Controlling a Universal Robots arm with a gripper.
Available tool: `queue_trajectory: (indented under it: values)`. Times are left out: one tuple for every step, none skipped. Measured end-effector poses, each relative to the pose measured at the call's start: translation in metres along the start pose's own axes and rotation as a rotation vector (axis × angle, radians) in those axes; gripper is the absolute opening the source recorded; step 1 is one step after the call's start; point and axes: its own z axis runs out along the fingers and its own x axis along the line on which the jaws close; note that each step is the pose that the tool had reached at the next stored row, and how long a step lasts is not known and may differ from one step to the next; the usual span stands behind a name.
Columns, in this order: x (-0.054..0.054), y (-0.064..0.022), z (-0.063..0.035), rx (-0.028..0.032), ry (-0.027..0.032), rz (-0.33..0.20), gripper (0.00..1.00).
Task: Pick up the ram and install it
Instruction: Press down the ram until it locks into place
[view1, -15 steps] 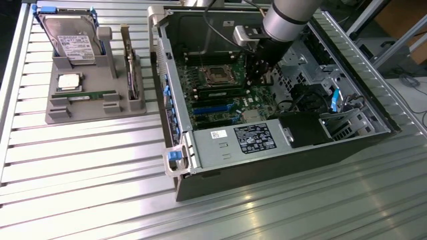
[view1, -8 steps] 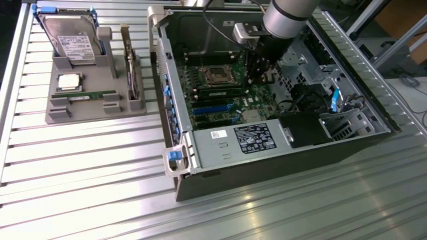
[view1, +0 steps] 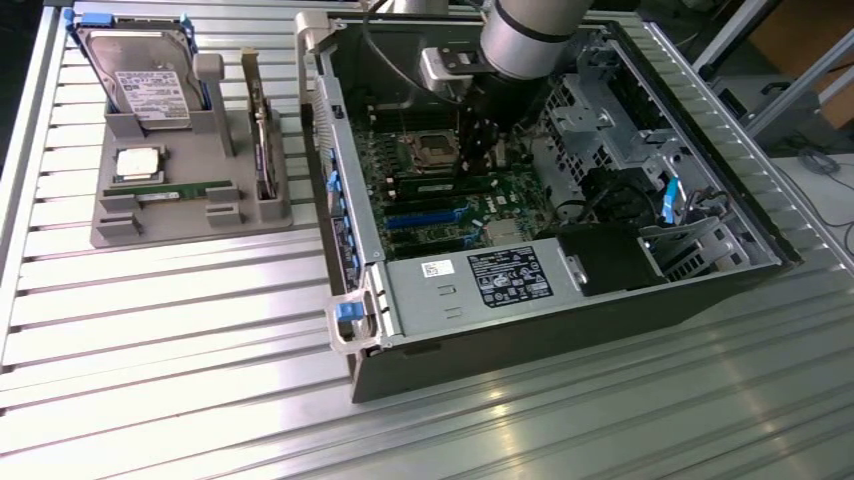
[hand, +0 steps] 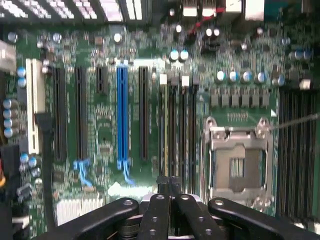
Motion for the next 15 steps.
queue_trajectory:
  values:
    - [0.0, 0.0046, 0.001, 0.0002, 0.0001, 0.0, 0.1]
    - [0.0, 0.0101, 0.0022, 0.0002, 0.0002, 0.0, 0.1]
    - [0.0, 0.0142, 0.0032, 0.0004, 0.0, 0.0, 0.1]
    - [0.0, 0.0195, 0.0041, 0.0003, 0.0006, 0.0, 0.1]
    - [0.0, 0.0292, 0.0059, 0.0002, 0.0006, 0.0, 0.1]
    - [0.0, 0.0368, 0.0074, 0.0003, 0.0002, 0.0, 0.1]
    - [0.0, 0.0471, 0.0087, 0.0003, 0.0004, 0.0, 0.1]
    - [0.001, 0.0528, 0.0092, 0.0004, 0.0003, 0.0, 0.1]
    - [0.001, 0.056, 0.0095, 0.0006, 0.0, 0.0, 0.1]
    - [0.001, 0.0584, 0.0096, 0.0006, 0.0001, 0.0, 0.1]
    - [0.0, 0.059, 0.0097, 0.0006, 0.0001, 0.0, 0.1]
    - [0.001, 0.0593, 0.0103, 0.0006, 0.0, 0.0, 0.1]
    - [0.001, 0.0594, 0.0106, 0.0005, 0.0002, 0.0, 0.1]
    - [0.001, 0.0597, 0.0112, 0.0005, 0.0004, 0.0, 0.1]
    - [0.001, 0.0598, 0.012, 0.0004, 0.0005, 0.0, 0.1]
